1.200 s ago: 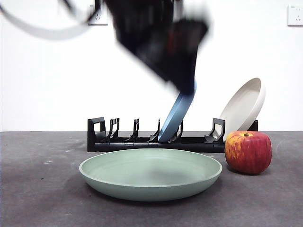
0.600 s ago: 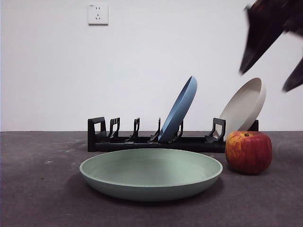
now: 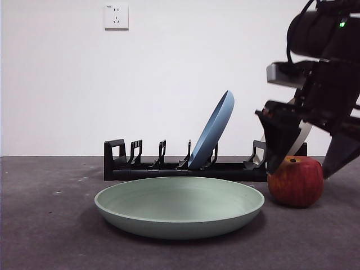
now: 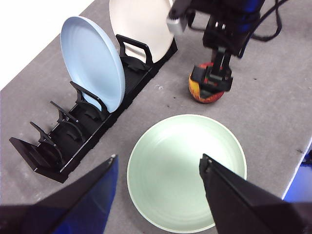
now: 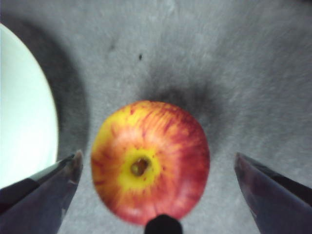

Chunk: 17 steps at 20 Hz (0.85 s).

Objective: Take the green plate from the plate rack,put the plate on the table,take the apple from the table,put the apple in the plate

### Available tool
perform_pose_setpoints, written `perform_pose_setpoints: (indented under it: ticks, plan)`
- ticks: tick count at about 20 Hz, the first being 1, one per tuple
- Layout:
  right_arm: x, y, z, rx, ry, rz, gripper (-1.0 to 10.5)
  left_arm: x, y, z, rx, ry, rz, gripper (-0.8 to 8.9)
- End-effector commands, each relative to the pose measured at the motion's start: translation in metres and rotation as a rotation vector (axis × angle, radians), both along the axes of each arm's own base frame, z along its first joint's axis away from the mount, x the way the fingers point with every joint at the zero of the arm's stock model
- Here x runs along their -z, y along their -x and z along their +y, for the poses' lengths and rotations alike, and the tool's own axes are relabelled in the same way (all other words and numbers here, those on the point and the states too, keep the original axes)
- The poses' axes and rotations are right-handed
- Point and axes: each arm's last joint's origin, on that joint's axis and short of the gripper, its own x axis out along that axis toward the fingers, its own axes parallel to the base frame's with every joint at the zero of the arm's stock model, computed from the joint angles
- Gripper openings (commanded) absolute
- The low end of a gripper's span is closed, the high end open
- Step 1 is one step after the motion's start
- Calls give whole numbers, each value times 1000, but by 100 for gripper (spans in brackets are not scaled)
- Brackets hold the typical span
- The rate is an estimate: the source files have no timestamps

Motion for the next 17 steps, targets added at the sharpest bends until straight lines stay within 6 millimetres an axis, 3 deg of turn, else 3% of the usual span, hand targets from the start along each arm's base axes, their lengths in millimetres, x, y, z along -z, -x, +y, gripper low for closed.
perform_pose_setpoints:
  ticks: [1, 5, 9, 13, 14, 17]
  plan:
    - [7, -3, 5, 0, -3, -1, 649, 1, -1, 0, -16, 17, 13, 283]
    - [9, -4, 8, 12, -11, 4, 409, 1, -1, 0, -16, 17, 12, 283]
    - [9, -3, 8, 35, -13, 18, 325, 1, -1, 0, -16, 17, 13, 283]
    - [10, -2, 7, 34, -7, 32, 103, 1, -1, 0, -16, 16, 13, 283]
    - [10, -1, 7, 29, -8, 35, -17, 1, -1, 0, -16, 16, 13, 283]
    - [3, 1, 7, 23, -14, 9, -13, 1, -1, 0, -16, 15, 13, 283]
